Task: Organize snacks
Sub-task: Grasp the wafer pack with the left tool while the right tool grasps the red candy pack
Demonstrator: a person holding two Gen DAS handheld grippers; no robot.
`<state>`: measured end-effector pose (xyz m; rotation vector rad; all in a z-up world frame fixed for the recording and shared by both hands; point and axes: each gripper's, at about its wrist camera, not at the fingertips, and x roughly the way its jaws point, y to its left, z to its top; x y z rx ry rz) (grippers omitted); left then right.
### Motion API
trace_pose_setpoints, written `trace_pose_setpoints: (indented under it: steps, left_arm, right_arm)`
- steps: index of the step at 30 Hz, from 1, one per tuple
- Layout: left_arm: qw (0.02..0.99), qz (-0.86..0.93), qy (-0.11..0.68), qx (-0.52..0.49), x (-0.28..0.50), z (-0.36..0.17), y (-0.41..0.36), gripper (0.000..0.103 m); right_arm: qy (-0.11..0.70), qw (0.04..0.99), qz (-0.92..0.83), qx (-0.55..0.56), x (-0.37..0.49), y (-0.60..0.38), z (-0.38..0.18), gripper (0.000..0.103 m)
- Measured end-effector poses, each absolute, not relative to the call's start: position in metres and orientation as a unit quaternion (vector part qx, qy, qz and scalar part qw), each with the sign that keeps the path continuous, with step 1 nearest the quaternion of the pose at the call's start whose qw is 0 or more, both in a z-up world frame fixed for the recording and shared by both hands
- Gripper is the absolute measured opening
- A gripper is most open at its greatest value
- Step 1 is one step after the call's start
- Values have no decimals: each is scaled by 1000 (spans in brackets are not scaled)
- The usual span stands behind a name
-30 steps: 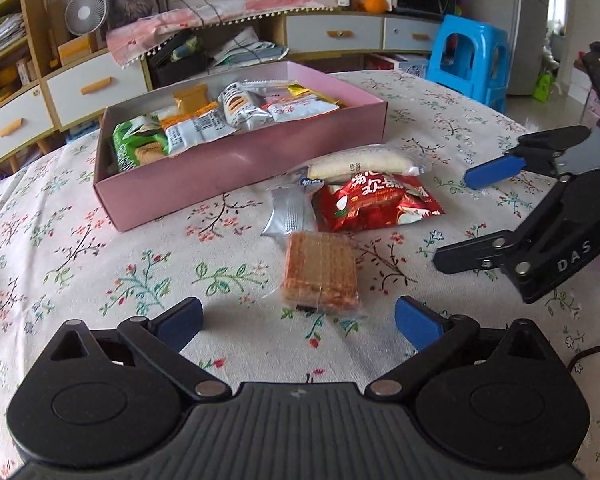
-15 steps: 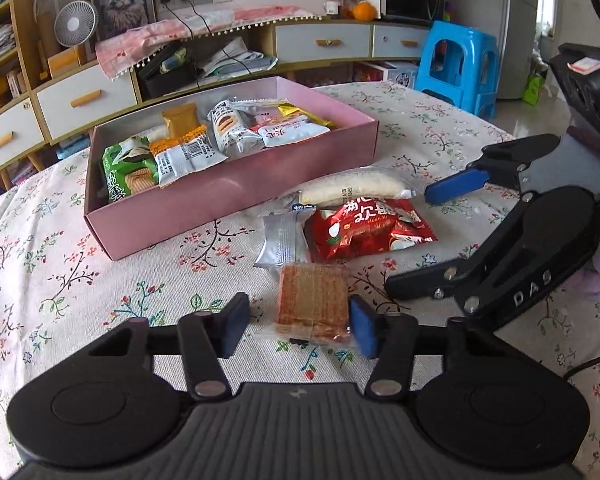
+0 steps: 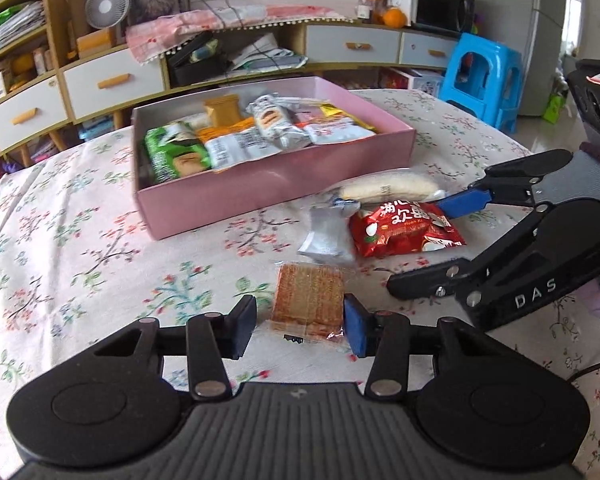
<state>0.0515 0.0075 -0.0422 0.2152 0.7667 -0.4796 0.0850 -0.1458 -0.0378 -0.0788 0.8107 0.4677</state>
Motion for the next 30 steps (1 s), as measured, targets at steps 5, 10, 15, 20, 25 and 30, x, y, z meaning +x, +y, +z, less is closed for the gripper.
trace_pose_setpoints:
  steps: [5,10,15,20,25,30]
  left_arm:
    - [896,-218,373,101,52,-42,22,43]
    - [897,-203,381,97,55,-41,35,43]
    - [897,-192,389,83,59,-40,44,43]
    - [896,-187,394,84,60,-40,46,43]
    - [895,-185,398,79,62,-40,49,43]
    - [895,-181,402,72,64,-38,51,43]
  right_arm:
    - [395,882,254,-36,83,-137,-33,60]
    - [397,868,292,-58,69,-122,-29,59]
    - [393,877,262,-96,68,-110,-28,70]
    - [400,883,234,-70,81,-114,-25,71]
    - [409,881,233,-43,88,-111,-22,70]
    - [423,876,227,-42,90,-102,-21,66]
